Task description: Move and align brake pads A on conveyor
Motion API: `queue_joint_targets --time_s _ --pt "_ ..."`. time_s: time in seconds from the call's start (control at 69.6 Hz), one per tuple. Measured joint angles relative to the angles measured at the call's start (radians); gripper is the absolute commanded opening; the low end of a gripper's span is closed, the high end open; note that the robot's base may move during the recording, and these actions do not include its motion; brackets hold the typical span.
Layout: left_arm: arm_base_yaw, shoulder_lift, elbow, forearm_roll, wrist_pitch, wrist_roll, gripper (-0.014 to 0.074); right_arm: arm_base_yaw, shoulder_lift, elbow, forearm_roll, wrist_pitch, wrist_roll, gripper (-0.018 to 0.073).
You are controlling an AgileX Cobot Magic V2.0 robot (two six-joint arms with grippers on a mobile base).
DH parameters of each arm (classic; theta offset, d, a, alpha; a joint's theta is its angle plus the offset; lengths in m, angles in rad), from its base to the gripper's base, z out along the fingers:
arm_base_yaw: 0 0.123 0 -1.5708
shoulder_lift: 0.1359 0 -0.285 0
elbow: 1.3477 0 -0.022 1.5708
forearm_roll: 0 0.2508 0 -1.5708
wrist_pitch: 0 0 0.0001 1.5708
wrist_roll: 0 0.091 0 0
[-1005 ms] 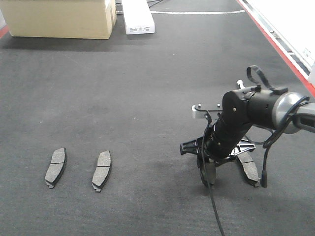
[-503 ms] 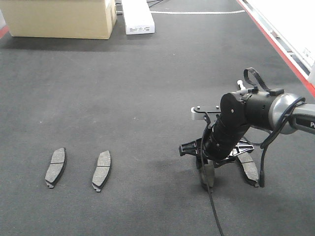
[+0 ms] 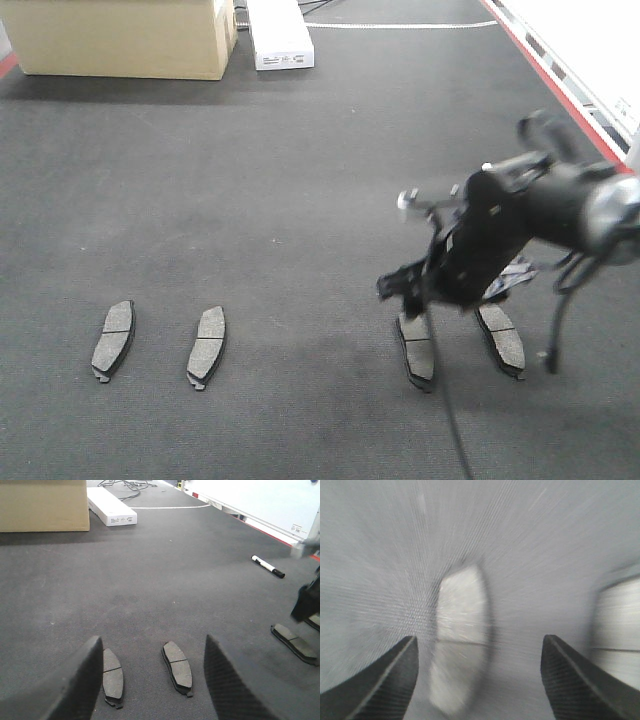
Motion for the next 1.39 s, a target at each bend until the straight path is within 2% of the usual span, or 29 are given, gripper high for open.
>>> queue_joint_targets --time_s 0.129,0.33,0.689,1.063,1.393 --pt "0.000 0.000 0.000 0.000 0.000 0.000 0.0439 0.000 -0.119 0.000 -0.069 0.016 0.002 0.0505" --pt "0.000 0.000 0.000 0.000 0.000 0.000 0.0439 0.000 -0.319 0.025 -0.097 0.004 0.003 0.0505" --pt "0.000 0.000 0.000 0.000 0.000 0.000 0.0439 0.000 -0.766 0.324 -0.100 -0.153 0.001 0.0505" --pt "0.000 0.000 0.000 0.000 0.000 0.000 0.0439 0.000 -1.254 0.576 -0.104 -0.194 0.000 0.0505" --pt "0.000 0.000 0.000 0.000 0.000 0.000 0.0439 0.000 -1.591 0.803 -0.109 -0.267 -0.004 0.0505"
